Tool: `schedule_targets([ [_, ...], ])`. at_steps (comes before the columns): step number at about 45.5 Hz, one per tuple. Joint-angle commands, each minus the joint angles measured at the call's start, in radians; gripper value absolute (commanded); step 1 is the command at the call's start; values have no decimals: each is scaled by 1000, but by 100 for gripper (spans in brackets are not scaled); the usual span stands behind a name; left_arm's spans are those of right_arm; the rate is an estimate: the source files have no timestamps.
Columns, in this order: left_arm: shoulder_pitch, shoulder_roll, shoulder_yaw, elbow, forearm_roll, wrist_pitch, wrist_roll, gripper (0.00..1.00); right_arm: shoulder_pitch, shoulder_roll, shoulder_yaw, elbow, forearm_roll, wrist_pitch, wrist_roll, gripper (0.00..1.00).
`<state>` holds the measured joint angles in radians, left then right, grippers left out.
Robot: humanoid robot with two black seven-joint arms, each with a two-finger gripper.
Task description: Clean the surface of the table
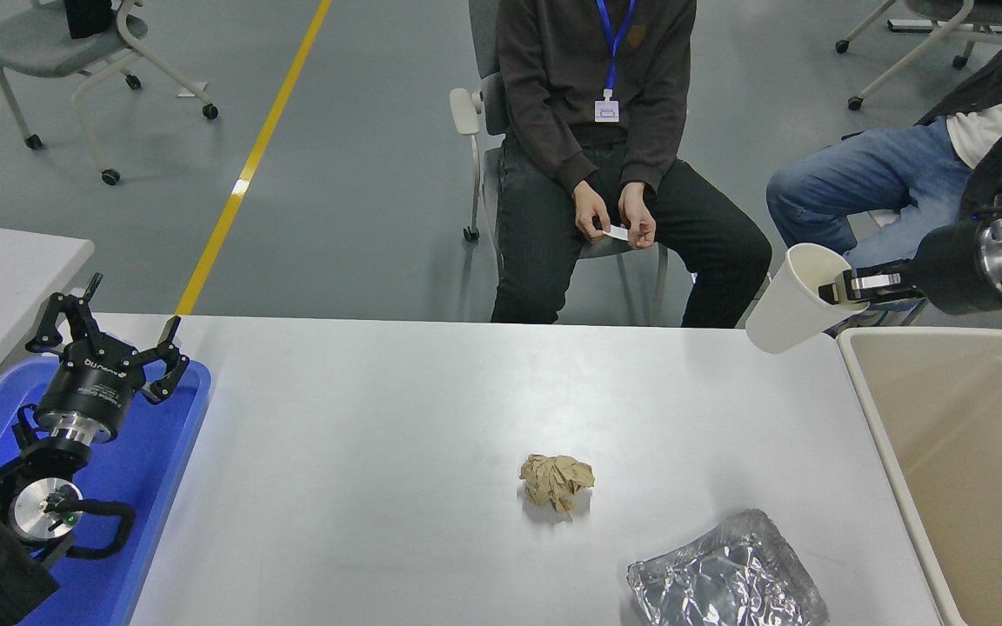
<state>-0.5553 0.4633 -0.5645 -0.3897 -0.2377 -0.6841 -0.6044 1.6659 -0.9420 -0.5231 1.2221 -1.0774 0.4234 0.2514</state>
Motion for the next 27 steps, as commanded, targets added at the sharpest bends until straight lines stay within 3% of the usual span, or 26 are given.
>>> schedule_targets([
  [1, 0, 0, 0, 0, 0, -2, 0, 100, -2, -83, 0, 2, -22, 8, 0, 0],
  [17, 0, 0, 0, 0, 0, 0, 0, 100, -41, -213, 0, -9, -29, 3, 2, 0],
  [27, 0, 0, 0, 0, 0, 0, 0, 100, -152, -228, 21, -156, -24, -5, 3, 0],
])
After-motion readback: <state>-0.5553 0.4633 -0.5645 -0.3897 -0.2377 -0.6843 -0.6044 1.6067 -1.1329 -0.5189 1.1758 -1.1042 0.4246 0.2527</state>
